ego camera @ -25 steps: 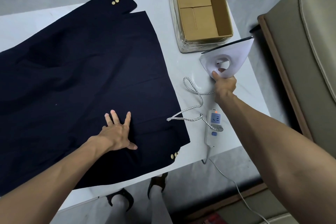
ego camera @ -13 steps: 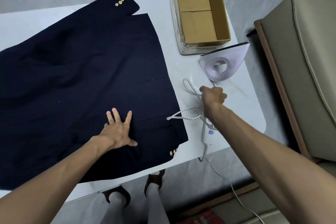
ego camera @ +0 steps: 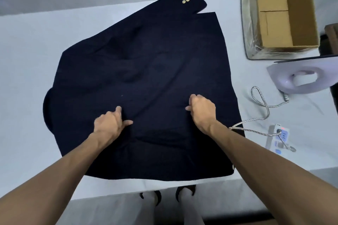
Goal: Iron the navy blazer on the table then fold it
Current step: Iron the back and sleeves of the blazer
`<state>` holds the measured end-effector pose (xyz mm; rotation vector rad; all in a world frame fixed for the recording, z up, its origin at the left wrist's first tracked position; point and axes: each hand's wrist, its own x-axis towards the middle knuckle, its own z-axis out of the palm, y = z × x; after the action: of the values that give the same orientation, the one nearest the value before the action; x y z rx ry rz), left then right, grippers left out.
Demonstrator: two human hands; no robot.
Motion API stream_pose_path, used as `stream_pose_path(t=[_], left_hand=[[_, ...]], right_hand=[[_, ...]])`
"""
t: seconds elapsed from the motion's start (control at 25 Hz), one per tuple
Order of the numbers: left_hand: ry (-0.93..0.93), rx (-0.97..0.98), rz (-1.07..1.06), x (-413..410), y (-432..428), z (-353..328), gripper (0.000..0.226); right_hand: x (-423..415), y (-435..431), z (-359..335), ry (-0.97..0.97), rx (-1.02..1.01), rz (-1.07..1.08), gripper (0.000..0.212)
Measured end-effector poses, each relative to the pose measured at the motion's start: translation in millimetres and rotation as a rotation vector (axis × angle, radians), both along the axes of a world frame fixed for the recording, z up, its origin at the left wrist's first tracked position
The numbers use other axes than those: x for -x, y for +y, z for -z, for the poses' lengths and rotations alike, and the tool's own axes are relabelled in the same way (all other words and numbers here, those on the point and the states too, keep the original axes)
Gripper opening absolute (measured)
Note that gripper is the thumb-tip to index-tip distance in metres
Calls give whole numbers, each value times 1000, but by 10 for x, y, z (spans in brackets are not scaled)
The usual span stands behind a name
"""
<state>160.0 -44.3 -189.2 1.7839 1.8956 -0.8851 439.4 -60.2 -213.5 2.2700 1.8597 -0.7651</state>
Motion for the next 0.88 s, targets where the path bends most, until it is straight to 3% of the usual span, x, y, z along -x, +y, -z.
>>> stream_pose_path(t=[0.08, 0.2, 0.28, 0.4, 0.48, 0.56, 0.68, 0.76, 0.88], left_hand=[[-246, 6, -23, 94, 16, 97, 28], [-488, -304, -134, 112, 210, 46, 23], [-555, -500, -205, 159, 461, -10, 25], [-564, -594, -255, 266, 683, -73, 24], [-618, -596, -309, 291, 603, -93, 19], [-553, -568, -193, 316, 324, -71, 29], [-87, -421, -56, 460, -120, -5, 71], [31, -251, -42, 551, -233, 38, 54], [-127, -416, -123, 614, -16, 60, 19]], right_hand=[[35, 0, 64, 86, -103, 13, 17], [160, 312, 55, 189, -258, 71, 21], [280, 671, 12, 266, -353, 165, 16], [322, 957, -38, 377, -360, 213, 1], [253, 812, -60, 381, -261, 89, 23], [145, 448, -78, 294, -163, -93, 50], [68, -108, -62, -6, -23, -319, 81], [145, -290, 15, -153, 53, -382, 87], [363, -212, 162, -115, 18, -334, 82]])
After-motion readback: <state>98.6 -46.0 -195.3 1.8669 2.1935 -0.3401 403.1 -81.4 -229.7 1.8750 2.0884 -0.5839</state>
